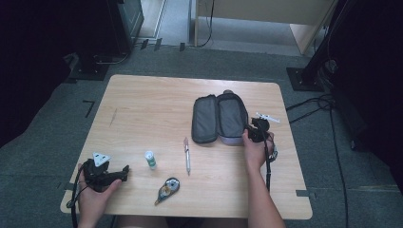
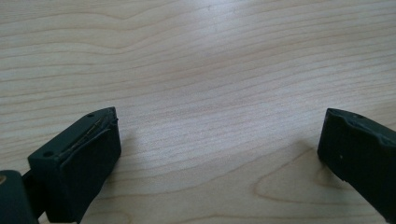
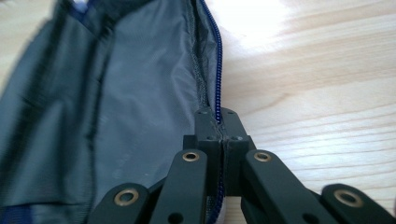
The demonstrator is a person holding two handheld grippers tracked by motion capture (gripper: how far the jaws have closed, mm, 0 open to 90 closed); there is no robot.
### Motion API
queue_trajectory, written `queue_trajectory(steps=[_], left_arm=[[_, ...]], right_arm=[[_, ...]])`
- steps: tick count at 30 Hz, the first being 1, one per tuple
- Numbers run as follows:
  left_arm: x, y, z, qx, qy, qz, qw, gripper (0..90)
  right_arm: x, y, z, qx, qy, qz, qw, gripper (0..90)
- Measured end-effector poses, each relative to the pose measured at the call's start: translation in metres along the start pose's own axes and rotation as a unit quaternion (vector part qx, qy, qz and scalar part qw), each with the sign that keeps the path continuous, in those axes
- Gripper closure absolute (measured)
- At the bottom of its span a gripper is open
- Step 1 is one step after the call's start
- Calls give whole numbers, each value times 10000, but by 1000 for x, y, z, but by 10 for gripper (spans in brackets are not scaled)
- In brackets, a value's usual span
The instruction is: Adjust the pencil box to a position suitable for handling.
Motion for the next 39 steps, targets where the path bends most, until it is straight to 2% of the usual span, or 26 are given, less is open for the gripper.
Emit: queue_trajectory(steps=[2, 3, 4, 6, 7, 9, 12, 13, 17, 19, 23, 25, 27, 29, 31, 32, 33, 34, 35, 36, 37, 39], left_arm=[[0, 0, 0, 0, 0, 1, 10000, 0], [0, 0, 0, -1, 2, 1, 10000, 0], [0, 0, 0, -1, 0, 1, 10000, 0], [0, 0, 0, -1, 0, -3, 10000, 0], [0, 0, 0, 0, 1, 0, 10000, 0], [0, 0, 0, -1, 1, -2, 10000, 0], [0, 0, 0, -1, 2, -1, 10000, 0], [0, 0, 0, 1, 1, -1, 10000, 0], [0, 0, 0, 0, 1, -1, 10000, 0], [0, 0, 0, 0, 1, 0, 10000, 0], [0, 0, 0, 7, 2, -6, 10000, 0], [0, 0, 0, 7, 4, -9, 10000, 0], [0, 0, 0, 9, -1, -10, 10000, 0], [0, 0, 0, 9, -1, -9, 10000, 0], [0, 0, 0, 9, -2, -9, 10000, 0], [0, 0, 0, 8, -2, -10, 10000, 0], [0, 0, 0, 9, -3, -9, 10000, 0], [0, 0, 0, 8, -4, -10, 10000, 0], [0, 0, 0, 9, -4, -10, 10000, 0], [0, 0, 0, 9, -3, -10, 10000, 0], [0, 0, 0, 8, -3, -10, 10000, 0], [0, 0, 0, 8, -4, -10, 10000, 0]], right_arm=[[-2, -3, 2, -6, 34, -21, 10000, 895], [-5, -8, 7, -46, 123, -169, 9998, 895], [-5, -8, 7, -46, 123, -169, 9998, 895], [-7, -12, 10, -139, 169, -372, 9991, 896], [-8, -16, 12, -246, 210, -618, 9976, 896], [-8, -19, 13, -294, 231, -714, 9967, 895], [-7, -27, 14, -294, 334, -804, 9958, 896], [-7, -31, 13, -272, 398, -910, 9947, 895], [-7, -35, 10, -193, 494, -1086, 9927, 895], [-5, -33, 6, -25, 533, -1160, 9918, 895], [-1, -24, 5, 106, 558, -1269, 9903, 894], [5, -13, 6, 111, 505, -1351, 9895, 893], [8, -10, 6, 89, 481, -1410, 9888, 890], [12, -7, 9, -48, 499, -1511, 9872, 879], [17, -6, 11, -107, 484, -1358, 9895, 814], [20, -5, 12, -187, 433, -1194, 9917, 689], [20, -5, 12, -187, 433, -1194, 9917, 689], [21, -4, 13, -195, 432, -1073, 9931, 653], [22, -2, 16, -146, 479, -862, 9950, 607], [22, -1, 18, -136, 493, -755, 9958, 576], [21, -1, 20, -208, 542, -525, 9969, 548], [19, -1, 26, -193, 697, -53, 9974, 514]])
Point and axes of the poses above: each handheld gripper's, and its own axes: z roughly backward along the jaws, x roughly out of its underside, y roughly to its right, the point moved 4 cm from there along -z, roughly forward along the jaws, and after that the axes turned 2 degrees about z, right-handed, at the moved point
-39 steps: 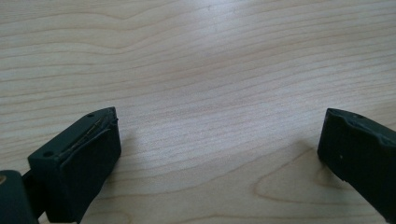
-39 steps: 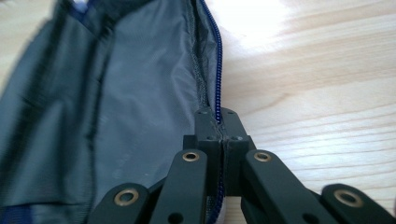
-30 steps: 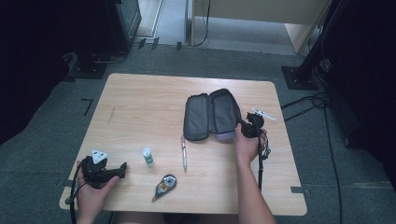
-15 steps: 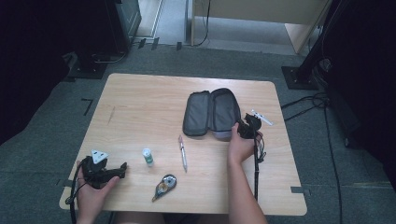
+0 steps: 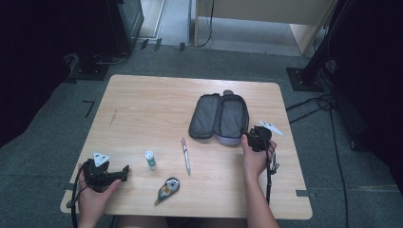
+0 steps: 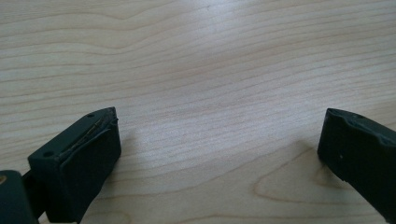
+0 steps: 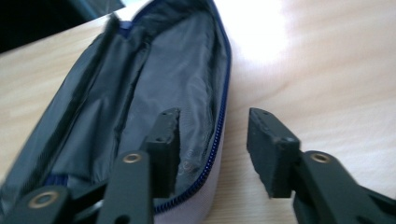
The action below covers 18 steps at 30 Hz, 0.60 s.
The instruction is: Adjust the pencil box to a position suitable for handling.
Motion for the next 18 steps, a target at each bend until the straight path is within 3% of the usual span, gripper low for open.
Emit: queue_trajectory(steps=[2, 5, 6, 7, 12, 18], left_arm=[[0, 0, 0, 1, 0, -1, 10000, 0], [0, 0, 0, 1, -1, -1, 10000, 0], [0, 0, 0, 1, 0, 0, 10000, 0], [0, 0, 0, 1, -1, -1, 10000, 0], [0, 0, 0, 2, 6, 8, 10000, 0], [0, 0, 0, 0, 0, -1, 10000, 0]], right_arm=[[-3, -2, 6, -161, 71, 345, 9993, 480], [-4, -10, 11, -660, 110, 739, 9950, 466], [-4, -15, 12, -1093, 27, 793, 9908, 456], [-4, -15, 12, -1093, 27, 793, 9908, 456], [1, -29, 12, -1631, -95, 1121, 9802, 456], [11, -40, 6, -1813, -225, 1722, 9680, 467]])
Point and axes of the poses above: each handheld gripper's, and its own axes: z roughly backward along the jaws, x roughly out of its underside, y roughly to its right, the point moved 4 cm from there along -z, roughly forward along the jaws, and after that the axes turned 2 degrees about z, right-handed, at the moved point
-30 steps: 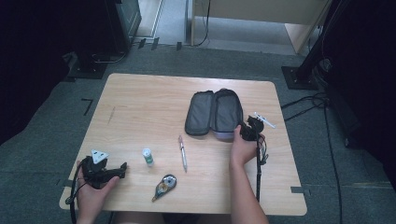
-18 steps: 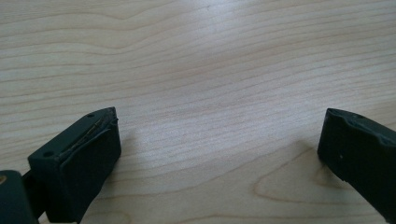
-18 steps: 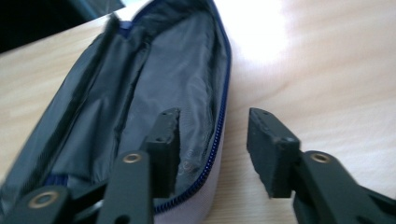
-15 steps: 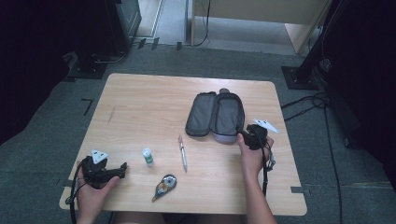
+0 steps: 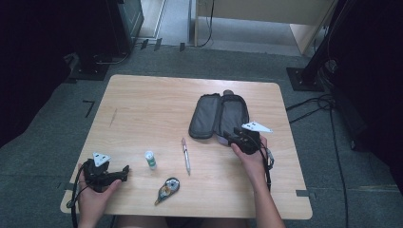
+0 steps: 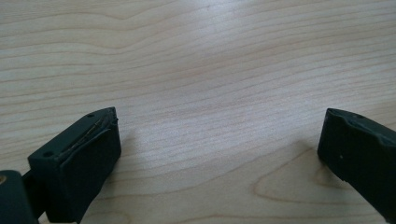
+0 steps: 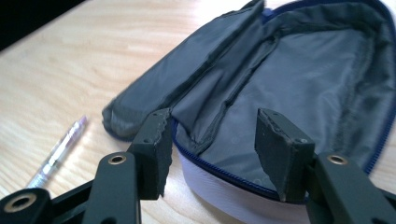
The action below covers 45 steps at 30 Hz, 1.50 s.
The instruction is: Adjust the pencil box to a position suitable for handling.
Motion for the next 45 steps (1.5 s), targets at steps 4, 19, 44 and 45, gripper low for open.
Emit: queue_trajectory(steps=[4, 19, 44, 45], left_arm=[[0, 0, 0, 0, 0, 0, 10000, 0], [0, 0, 0, -2, 0, -6, 10000, 0], [0, 0, 0, 13, 6, -4, 10000, 0], [0, 0, 0, 19, 3, -11, 10000, 0]], right_arm=[[4, -4, -7, -102, -131, 305, 9994, 466], [14, -4, -21, -295, -844, 755, 9931, 589], [-9, -59, -56, 236, -750, -88, 9969, 887], [-9, -63, -61, 257, -736, -184, 9968, 887]])
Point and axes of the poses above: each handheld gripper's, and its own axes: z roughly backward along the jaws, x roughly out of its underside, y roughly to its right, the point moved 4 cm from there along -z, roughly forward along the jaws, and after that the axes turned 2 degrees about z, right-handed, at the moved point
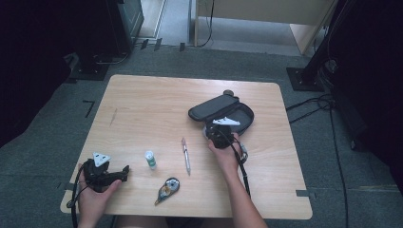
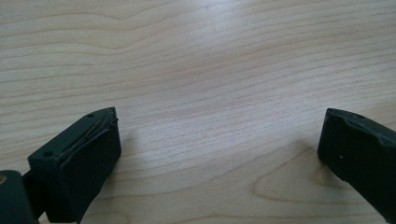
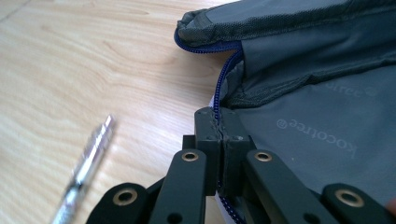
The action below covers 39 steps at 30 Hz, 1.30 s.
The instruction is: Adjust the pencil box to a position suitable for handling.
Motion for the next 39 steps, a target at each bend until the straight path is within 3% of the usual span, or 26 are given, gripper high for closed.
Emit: queue_trajectory(steps=[4, 8, 12, 16, 22, 28, 31, 33, 39], left_arm=[[0, 0, 0, 11, -2, -12, 10000, 0], [1, 1, 1, 30, -3, -37, 10000, 0], [1, 1, 1, 33, 1, -38, 10000, 0], [1, 1, 1, 33, 1, -40, 10000, 0], [1, 1, 1, 32, -1, -36, 10000, 0], [1, 1, 1, 32, -1, -38, 10000, 0], [1, 1, 1, 33, 0, -37, 10000, 0], [1, 1, 1, 33, 0, -38, 10000, 0], [1, 1, 1, 33, -1, -39, 10000, 0]], right_arm=[[0, -11, -12, -18, -3, -46, 10000, 865], [-4, -16, -16, -311, 97, 28, 9995, 718], [-10, -10, -6, -436, 165, 59, 9989, 614], [-12, -1, 8, -474, 202, 149, 9986, 598], [-3, 8, 23, -554, 132, 466, 9973, 609], [11, 5, 21, -636, -91, 802, 9947, 635], [14, 1, 16, -490, -182, 1044, 9932, 746], [14, 0, 14, -386, -175, 1079, 9933, 865], [4, -10, 10, -343, -52, 928, 9951, 893]])
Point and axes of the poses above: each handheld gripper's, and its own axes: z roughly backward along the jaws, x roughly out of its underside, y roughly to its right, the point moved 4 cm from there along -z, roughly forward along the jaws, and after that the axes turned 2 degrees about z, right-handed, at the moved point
